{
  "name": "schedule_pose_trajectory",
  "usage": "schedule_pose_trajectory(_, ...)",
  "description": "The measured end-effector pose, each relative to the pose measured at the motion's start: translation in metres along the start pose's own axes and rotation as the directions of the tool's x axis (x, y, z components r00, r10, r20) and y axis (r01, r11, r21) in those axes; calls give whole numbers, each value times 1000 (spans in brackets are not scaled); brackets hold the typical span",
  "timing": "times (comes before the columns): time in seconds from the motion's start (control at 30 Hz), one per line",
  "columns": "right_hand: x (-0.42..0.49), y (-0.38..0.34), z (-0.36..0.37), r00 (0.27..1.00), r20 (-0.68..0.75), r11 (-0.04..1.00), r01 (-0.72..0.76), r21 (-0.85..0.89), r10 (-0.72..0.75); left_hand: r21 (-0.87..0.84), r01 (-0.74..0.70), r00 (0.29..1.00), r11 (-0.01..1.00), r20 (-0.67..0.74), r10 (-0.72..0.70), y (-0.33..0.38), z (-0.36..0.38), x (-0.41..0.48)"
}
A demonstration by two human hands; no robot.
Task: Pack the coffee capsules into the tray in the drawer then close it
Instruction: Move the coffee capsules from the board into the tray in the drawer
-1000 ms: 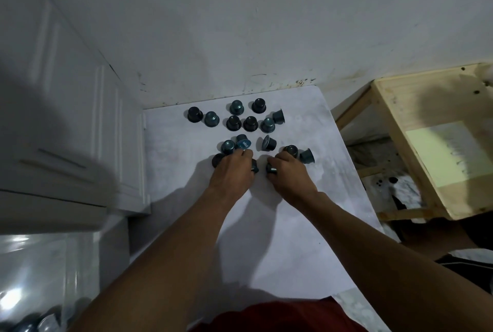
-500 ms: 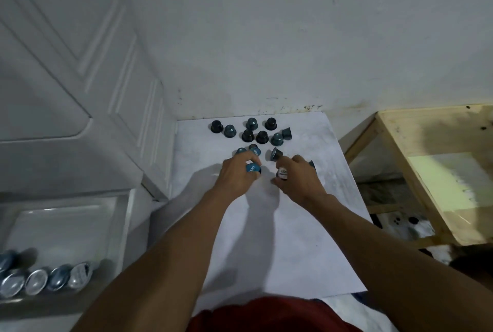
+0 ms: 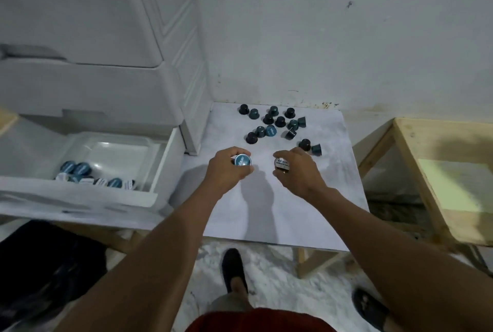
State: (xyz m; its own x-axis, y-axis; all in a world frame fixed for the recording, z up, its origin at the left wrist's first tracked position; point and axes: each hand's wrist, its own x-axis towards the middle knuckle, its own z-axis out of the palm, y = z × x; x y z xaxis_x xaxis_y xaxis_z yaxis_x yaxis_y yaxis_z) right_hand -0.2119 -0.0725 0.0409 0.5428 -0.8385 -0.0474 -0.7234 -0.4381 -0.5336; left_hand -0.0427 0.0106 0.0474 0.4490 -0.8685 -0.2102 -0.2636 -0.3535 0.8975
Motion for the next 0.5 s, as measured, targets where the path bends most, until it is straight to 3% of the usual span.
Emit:
schedule_pose_trajectory(0.13,-16,-32,3,996,2,995,92,36,-92,119,-19,996,993,-81,28,-6,-23,-37)
schedule_pose_trajectory(0.4,-17,-109,30,964,-31,958,266,106,-264,-7,-113,957,994,-270,107,-27,-98,-77)
schedule_pose_trajectory(0.5,-12,-145,46,951,-35,945,309,110,-307,33,-125,940,992,-316,129,-44,-133,-85)
